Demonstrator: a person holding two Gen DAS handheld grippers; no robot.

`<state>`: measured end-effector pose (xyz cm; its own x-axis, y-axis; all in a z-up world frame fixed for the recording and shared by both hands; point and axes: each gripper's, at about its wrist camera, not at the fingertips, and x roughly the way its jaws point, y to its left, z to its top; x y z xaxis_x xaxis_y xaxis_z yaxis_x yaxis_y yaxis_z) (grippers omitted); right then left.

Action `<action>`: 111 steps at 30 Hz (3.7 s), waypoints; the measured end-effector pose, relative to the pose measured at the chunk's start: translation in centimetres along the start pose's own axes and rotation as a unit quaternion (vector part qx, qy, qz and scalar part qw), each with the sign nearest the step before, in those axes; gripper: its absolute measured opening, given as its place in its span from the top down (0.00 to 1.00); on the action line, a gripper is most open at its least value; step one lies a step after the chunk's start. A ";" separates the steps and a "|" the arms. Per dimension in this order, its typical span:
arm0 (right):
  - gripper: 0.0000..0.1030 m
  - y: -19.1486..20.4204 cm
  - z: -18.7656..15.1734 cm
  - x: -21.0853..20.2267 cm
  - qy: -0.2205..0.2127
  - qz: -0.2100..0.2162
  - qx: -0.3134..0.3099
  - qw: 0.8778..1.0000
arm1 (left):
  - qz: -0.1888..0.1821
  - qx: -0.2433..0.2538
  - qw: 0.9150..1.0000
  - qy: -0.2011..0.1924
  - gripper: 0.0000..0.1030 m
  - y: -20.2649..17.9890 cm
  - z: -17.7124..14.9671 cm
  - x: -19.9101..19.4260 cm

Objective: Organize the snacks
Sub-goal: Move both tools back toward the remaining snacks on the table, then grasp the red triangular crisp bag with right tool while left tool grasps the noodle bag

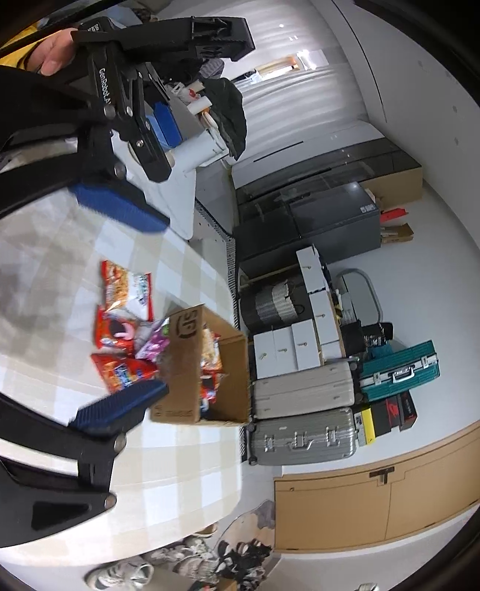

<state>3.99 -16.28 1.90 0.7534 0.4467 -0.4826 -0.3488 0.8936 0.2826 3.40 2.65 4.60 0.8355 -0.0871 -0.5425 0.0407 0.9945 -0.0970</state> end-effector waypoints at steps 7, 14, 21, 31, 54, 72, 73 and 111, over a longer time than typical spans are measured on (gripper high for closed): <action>0.07 -0.2 -3.3 0.1 0.006 -0.005 0.001 1.000 | 0.008 0.001 1.000 0.026 0.00 0.3 -3.6 1.6; 0.05 -2.1 -4.6 2.7 0.020 -0.017 0.010 1.000 | 0.011 0.001 0.999 0.041 0.00 0.3 -5.2 5.1; 0.05 -4.7 -5.1 6.5 0.050 -0.014 0.032 0.998 | 0.016 -0.007 0.997 0.070 0.00 0.8 -5.8 9.9; 0.05 -7.0 -5.9 11.2 0.090 -0.016 0.041 0.995 | 0.024 -0.004 0.994 0.105 0.00 1.4 -6.6 15.8; 0.37 -10.6 -5.1 22.5 0.188 -0.034 -0.011 0.982 | 0.026 -0.015 0.985 0.169 0.00 3.4 -7.8 23.9; 0.54 -11.2 -5.6 22.2 0.162 -0.011 -0.004 0.987 | 0.053 -0.005 0.981 0.185 0.00 3.2 -8.2 24.8; 0.54 -11.1 -5.6 22.2 0.163 -0.011 -0.005 0.987 | 0.054 -0.005 0.981 0.187 0.00 3.3 -8.1 24.8; 0.59 -14.6 -5.1 17.2 0.106 0.056 0.090 0.989 | 0.055 -0.009 0.973 0.226 0.01 1.5 -6.9 27.5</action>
<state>19.18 -21.37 -14.75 0.5747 0.5594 -0.5973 -0.3043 0.8236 0.4786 22.67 1.32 -16.22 0.5087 -0.0007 -0.8610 -0.0485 0.9984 -0.0295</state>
